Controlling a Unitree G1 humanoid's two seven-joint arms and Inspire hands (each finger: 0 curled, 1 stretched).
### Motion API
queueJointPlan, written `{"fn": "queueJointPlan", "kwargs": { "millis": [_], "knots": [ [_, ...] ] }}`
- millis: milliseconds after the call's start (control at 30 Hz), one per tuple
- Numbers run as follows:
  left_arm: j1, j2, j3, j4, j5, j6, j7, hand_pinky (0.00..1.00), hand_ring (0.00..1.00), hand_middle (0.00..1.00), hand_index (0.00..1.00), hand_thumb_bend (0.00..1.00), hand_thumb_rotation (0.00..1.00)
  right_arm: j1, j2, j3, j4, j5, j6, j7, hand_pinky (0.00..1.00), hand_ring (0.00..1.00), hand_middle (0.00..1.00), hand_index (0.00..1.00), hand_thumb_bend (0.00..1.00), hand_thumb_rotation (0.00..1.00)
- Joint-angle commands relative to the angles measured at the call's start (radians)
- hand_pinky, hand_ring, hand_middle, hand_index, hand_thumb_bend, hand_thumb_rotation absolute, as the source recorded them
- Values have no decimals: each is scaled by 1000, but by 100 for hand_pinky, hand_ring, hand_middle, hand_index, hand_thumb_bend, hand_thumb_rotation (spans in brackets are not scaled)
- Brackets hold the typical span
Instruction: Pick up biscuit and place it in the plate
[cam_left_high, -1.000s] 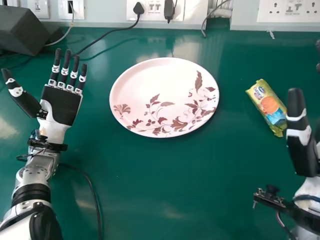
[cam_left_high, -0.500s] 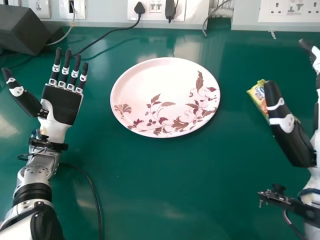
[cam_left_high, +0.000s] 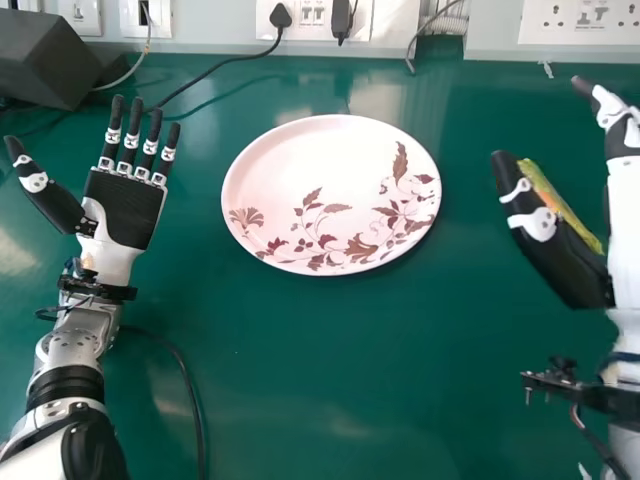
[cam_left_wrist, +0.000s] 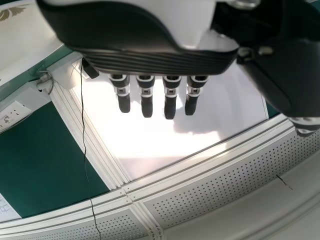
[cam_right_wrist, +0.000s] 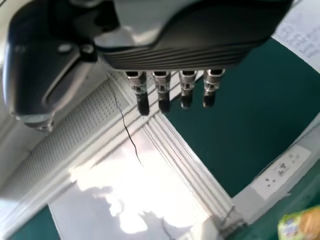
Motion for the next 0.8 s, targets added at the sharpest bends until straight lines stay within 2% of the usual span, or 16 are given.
{"fn": "queueJointPlan", "kwargs": {
  "millis": [0, 167, 400, 767],
  "knots": [
    [58, -42, 3, 70, 14, 14, -11, 100, 100, 100, 100, 100, 84, -36, -13, 12, -24, -68, 34, 54, 100, 100, 100, 97, 87, 74],
    [44, -43, 2, 97, 17, 17, -20, 100, 100, 100, 100, 100, 84, -118, -22, 30, -42, -189, 115, 209, 100, 100, 100, 97, 87, 72],
    [43, -61, 1, 95, 17, 9, -35, 100, 100, 100, 100, 100, 82, -194, -52, 15, -51, -300, 166, 387, 100, 100, 100, 99, 86, 74],
    [47, -66, 7, 94, 17, 6, -35, 100, 98, 100, 100, 100, 82, -285, -103, -13, -24, -441, 177, 596, 99, 100, 100, 98, 88, 71]
  ]
}}
